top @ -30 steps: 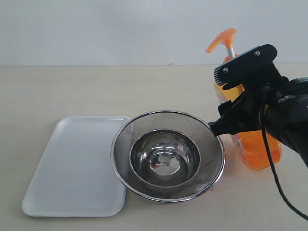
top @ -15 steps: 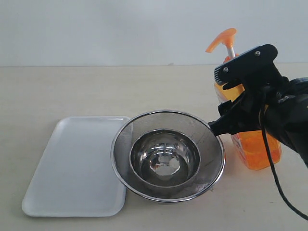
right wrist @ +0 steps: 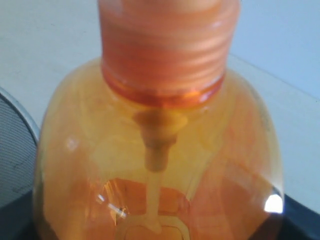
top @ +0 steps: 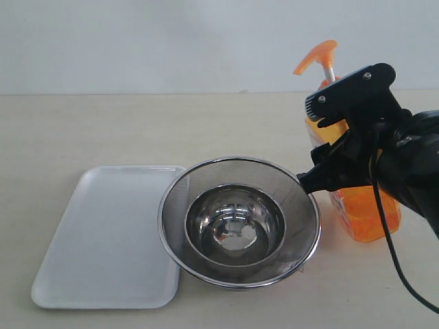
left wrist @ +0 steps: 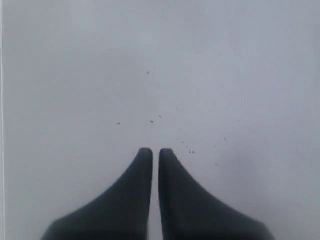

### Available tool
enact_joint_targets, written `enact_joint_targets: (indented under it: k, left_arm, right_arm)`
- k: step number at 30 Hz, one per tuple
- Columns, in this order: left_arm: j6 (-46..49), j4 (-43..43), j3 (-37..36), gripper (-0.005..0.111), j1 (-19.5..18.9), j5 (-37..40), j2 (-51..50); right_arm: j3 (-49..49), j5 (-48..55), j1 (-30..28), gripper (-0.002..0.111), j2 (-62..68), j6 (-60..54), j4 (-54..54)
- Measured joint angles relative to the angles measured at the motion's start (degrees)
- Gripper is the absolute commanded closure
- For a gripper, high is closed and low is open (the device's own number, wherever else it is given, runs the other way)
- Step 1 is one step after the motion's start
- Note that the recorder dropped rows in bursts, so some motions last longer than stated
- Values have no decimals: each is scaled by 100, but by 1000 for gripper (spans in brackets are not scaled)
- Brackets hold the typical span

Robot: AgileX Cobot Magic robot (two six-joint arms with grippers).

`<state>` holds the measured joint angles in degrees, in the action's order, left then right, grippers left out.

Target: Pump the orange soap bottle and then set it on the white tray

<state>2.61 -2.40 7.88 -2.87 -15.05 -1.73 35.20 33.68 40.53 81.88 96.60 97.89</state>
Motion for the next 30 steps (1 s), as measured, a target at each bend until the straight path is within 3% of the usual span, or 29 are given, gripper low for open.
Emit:
enact_joint_targets:
  k: [12,18,30]
  left_arm:
    - [-626,-12,1959,102,0,417,-2667]
    - [-654,-12,2065,102,0,365,-3247]
    - [-850,-12,2065,102,0,102,-3291]
  right_arm:
    - [0,25,0,108,0,0,0]
    - [9,110,0,108,0,29,0]
    - [9,110,0,108,0,241,0]
